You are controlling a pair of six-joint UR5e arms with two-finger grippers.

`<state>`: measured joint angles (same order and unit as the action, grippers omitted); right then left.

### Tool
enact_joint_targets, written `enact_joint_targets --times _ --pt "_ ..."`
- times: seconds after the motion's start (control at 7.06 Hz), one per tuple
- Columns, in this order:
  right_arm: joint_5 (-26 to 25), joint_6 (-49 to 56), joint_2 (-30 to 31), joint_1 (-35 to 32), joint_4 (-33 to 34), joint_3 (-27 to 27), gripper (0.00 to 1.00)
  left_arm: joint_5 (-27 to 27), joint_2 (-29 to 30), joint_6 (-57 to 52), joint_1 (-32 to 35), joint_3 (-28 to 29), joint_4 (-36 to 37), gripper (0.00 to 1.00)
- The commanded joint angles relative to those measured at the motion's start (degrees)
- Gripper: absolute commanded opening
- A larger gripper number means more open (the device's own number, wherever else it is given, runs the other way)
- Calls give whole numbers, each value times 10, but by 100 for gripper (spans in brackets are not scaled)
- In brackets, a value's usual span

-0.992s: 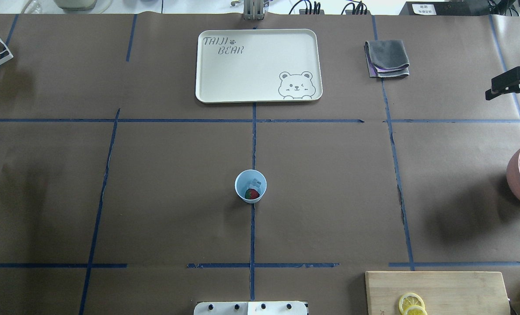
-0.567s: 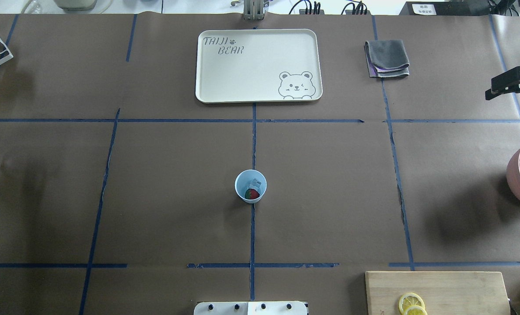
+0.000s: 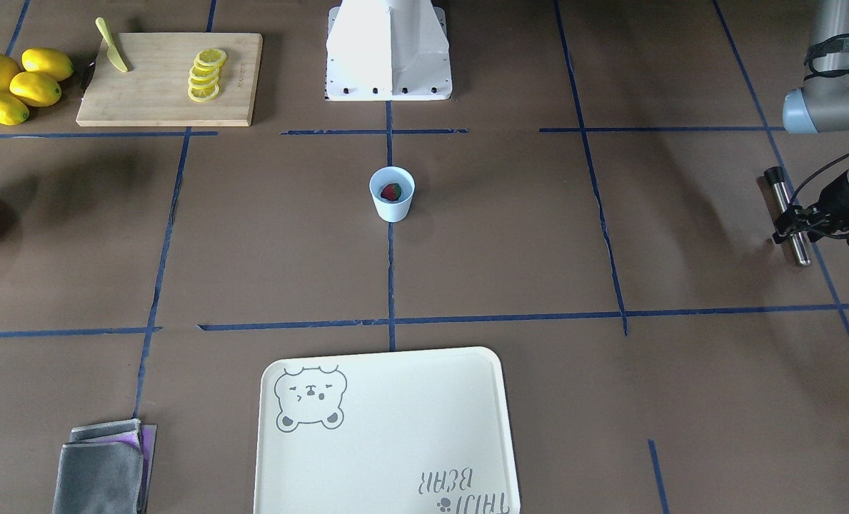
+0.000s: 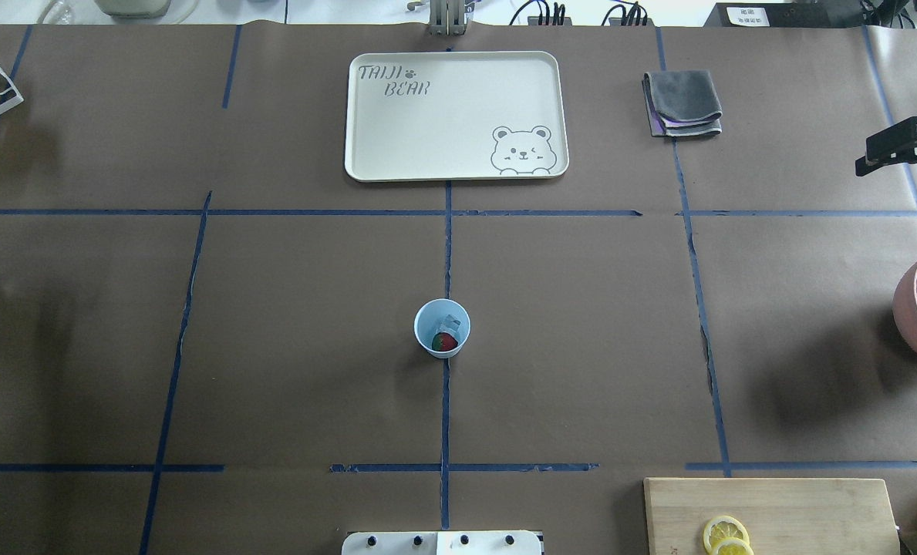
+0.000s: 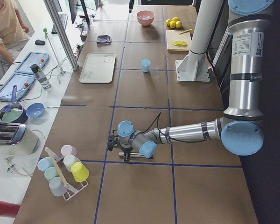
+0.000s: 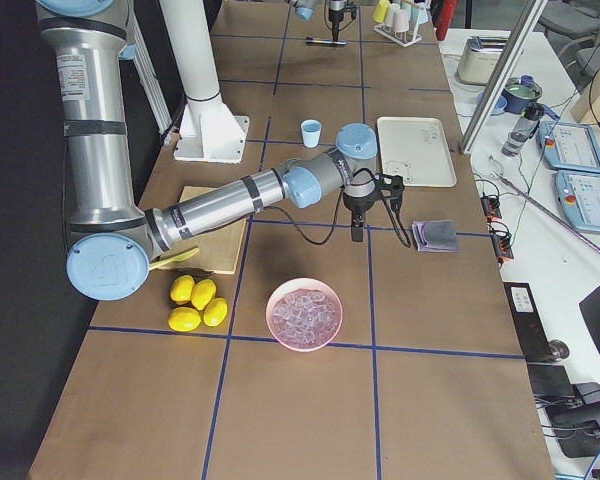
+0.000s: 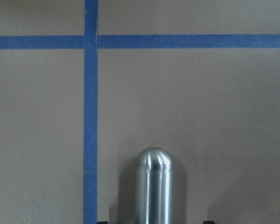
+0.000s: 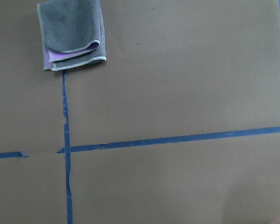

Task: Mash ice and strawberries in cup
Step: 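Lower the left gripper onto the steel muddler and grasp it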

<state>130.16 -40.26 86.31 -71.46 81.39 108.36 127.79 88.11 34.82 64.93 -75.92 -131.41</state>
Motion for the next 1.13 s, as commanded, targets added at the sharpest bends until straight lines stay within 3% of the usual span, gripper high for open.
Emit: enact_joint_targets --times 0.0,0.14,0.28,0.57,0.99 --pt "0 0 1 0 0 1 99 0 0 -1 -1 0 -1 10" --pt "3 0 1 0 0 1 99 1 0 -2 0 -3 -2 0" --pt "3 0 1 0 0 3 99 8 2 2 0 -16 -2 0" --pt "3 0 0 0 0 4 99 48 28 34 -6 -125 14 0" --pt "3 0 -3 -1 0 4 99 34 96 40 -115 -288 21 0"
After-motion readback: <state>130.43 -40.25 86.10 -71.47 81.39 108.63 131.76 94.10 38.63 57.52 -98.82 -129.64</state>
